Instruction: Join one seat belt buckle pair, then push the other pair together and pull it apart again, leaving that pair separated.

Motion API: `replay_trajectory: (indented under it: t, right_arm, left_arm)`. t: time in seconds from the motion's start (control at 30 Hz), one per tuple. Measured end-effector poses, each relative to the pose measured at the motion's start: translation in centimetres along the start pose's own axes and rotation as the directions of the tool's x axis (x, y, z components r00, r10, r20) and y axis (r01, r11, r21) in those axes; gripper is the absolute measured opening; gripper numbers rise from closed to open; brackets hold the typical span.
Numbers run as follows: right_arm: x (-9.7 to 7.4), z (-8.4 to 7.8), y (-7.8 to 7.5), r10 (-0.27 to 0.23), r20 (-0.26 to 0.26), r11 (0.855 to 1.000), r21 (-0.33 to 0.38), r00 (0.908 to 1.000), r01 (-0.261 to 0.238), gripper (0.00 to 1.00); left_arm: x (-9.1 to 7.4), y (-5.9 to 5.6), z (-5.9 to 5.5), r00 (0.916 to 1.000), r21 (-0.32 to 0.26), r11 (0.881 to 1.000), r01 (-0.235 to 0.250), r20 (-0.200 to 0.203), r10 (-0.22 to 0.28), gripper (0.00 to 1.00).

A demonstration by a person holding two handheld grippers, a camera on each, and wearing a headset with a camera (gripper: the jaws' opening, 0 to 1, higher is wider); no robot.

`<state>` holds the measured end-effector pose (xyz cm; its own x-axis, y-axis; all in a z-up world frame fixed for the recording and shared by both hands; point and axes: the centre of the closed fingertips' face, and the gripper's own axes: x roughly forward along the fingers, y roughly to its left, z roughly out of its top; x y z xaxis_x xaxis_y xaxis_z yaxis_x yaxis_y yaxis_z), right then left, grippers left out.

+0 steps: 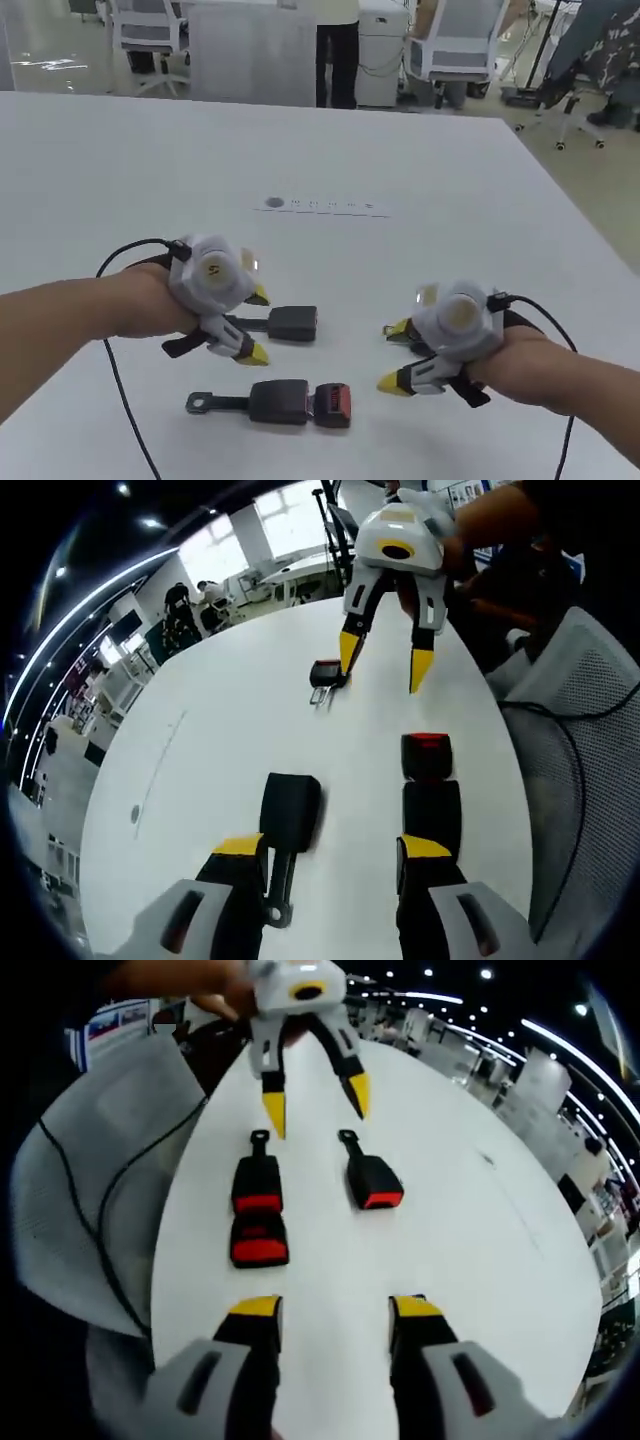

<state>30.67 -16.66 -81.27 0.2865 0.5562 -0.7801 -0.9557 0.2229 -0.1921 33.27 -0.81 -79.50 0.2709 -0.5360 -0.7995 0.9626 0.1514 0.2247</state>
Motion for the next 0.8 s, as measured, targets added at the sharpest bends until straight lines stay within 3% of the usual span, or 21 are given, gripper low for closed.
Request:
replay_trajectory:
  t: [0.23, 0.4, 0.57, 0.67, 0.8]
  right_arm:
    - [-0.4, -2.1, -3.4, -0.025, -0.025, 1.000, 0.004, 0.9994, 0.025, 0.43]
    - [-0.5, -3.9, -5.4, -0.036, -0.052, 0.999, 0.006, 0.9980, 0.037, 0.43]
    - [-0.1, -5.1, -6.2, -0.024, -0.082, 1.000, 0.012, 0.9963, 0.025, 0.43]
    - [0.2, -6.0, -6.4, -0.011, -0.102, 1.000, 0.013, 0.9947, 0.012, 0.42]
    - [0.6, -6.7, -6.8, 0.002, -0.114, 1.000, 0.023, 0.9934, 0.000, 0.40]
  left_arm:
    - [2.1, 1.6, -0.2, 0.9994, -0.026, 0.999, 0.032, -0.008, -0.033, 0.51]
    - [3.8, 2.0, -0.1, 0.9976, 0.004, 0.998, 0.059, -0.037, -0.059, 0.51]
    - [4.6, 2.9, 0.0, 0.9963, 0.027, 0.997, 0.070, -0.052, -0.069, 0.53]
    - [5.1, 3.2, 0.0, 0.9959, 0.019, 0.996, 0.082, -0.039, -0.082, 0.51]
    - [6.0, 3.1, -0.9, 0.9916, 0.032, 0.993, 0.111, -0.071, -0.109, 0.51]
